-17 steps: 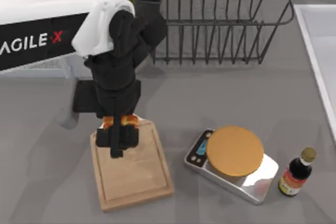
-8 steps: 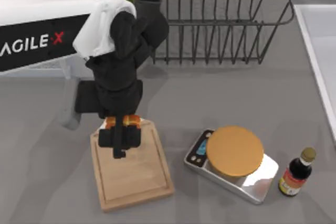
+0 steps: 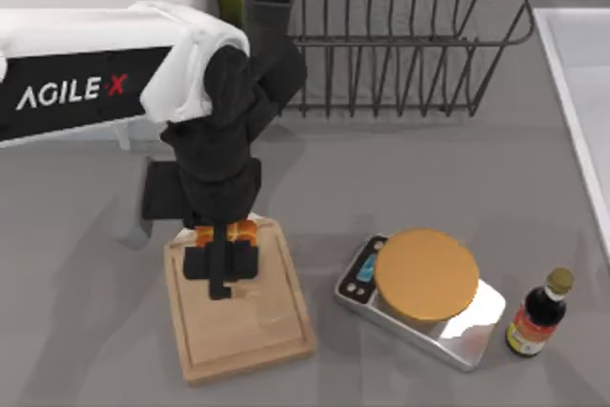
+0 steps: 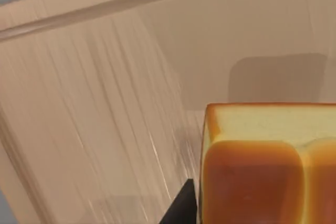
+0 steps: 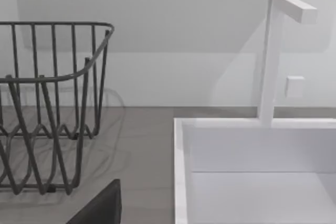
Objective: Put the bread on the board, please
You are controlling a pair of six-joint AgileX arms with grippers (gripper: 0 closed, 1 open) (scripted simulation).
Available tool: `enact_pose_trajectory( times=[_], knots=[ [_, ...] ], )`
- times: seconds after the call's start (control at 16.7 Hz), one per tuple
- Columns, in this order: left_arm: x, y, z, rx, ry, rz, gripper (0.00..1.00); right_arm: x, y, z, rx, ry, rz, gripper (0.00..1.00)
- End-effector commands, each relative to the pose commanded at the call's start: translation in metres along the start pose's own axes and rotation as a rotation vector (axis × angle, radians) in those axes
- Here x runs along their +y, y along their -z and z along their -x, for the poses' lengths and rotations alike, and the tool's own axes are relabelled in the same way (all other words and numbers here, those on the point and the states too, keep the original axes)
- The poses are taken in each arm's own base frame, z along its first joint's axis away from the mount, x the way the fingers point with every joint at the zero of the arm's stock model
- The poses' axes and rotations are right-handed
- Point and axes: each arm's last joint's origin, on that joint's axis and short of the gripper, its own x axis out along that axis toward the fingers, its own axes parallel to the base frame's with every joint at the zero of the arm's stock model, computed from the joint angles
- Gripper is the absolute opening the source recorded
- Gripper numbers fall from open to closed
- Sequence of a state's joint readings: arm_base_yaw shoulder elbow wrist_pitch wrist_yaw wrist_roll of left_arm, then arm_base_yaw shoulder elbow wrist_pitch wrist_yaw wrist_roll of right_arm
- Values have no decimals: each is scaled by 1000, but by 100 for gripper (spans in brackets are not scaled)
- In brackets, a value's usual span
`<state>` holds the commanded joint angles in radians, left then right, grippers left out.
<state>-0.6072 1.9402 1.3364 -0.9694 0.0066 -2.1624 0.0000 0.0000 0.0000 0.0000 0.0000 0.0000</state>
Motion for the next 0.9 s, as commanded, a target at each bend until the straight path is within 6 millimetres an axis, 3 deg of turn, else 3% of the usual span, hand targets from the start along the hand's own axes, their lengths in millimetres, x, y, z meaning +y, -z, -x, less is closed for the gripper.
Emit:
enact_pose_trajectory(
  times=[0.66,0.9],
  knots=[
    [1,0,-18,3,4,0,0,0,0,0,0,0,0,100],
    [1,0,-18,3,4,0,30,0,0,0,0,0,0,100]
  ],
)
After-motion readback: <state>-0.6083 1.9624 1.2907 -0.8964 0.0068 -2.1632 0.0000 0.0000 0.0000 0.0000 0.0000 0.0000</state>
